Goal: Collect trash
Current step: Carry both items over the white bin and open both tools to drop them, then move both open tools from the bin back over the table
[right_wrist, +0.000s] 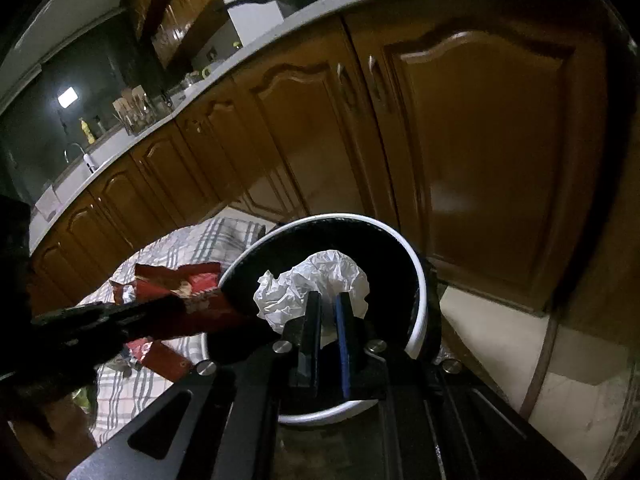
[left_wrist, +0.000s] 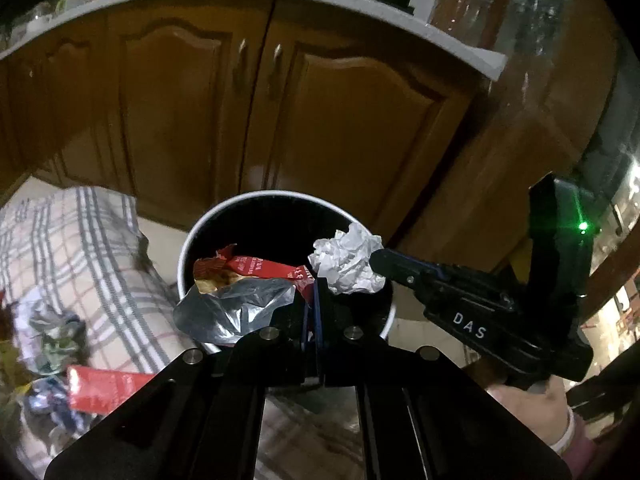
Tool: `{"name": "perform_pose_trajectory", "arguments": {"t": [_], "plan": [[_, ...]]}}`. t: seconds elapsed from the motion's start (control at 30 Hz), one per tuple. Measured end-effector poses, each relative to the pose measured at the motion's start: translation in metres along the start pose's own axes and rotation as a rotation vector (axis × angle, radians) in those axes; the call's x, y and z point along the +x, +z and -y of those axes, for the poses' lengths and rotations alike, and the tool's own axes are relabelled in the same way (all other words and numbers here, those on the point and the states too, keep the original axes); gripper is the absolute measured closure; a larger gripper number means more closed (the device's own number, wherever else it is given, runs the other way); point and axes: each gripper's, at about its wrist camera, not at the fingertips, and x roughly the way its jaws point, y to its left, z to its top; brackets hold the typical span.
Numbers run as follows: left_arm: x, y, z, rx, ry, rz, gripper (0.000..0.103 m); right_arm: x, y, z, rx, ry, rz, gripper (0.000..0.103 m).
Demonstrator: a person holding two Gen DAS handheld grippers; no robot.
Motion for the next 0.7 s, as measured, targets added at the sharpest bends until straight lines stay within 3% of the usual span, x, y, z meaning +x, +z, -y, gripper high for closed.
{"name": "perform_pose_trajectory", "arguments": {"t": [0.17, 0.23, 0.27, 0.3, 0.33, 0.47, 0.7], "plan": [[0.021, -0.003, -0.009, -0.021, 0.005, -0.046, 0.094, 0.012, 0.001, 0.009, 0.02, -0.002, -0.026, 0.09], [0.025, -0.004, -0.012, -0.036, 0.01, -0.059, 0.08, 0.014, 0.001, 0.012, 0.036, 0.004, -0.036, 0.081], [0.025, -0.005, -0.015, -0.048, 0.011, -0.061, 0.065, 0.015, 0.001, 0.014, 0.042, 0.006, -0.037, 0.073], [0.023, -0.006, -0.016, -0.055, 0.007, -0.055, 0.059, 0.015, -0.001, 0.016, 0.051, 0.011, -0.036, 0.062], [0.021, -0.006, -0.017, -0.061, -0.001, -0.046, 0.057, 0.015, -0.001, 0.016, 0.057, 0.017, -0.034, 0.053], [0.009, -0.011, -0.017, -0.077, -0.009, -0.031, 0.054, 0.008, -0.005, 0.016, 0.07, 0.027, -0.018, 0.052], [-0.028, -0.03, -0.021, -0.092, 0.022, 0.026, 0.045, -0.015, -0.012, 0.004, 0.068, 0.057, 0.04, 0.029]]}}
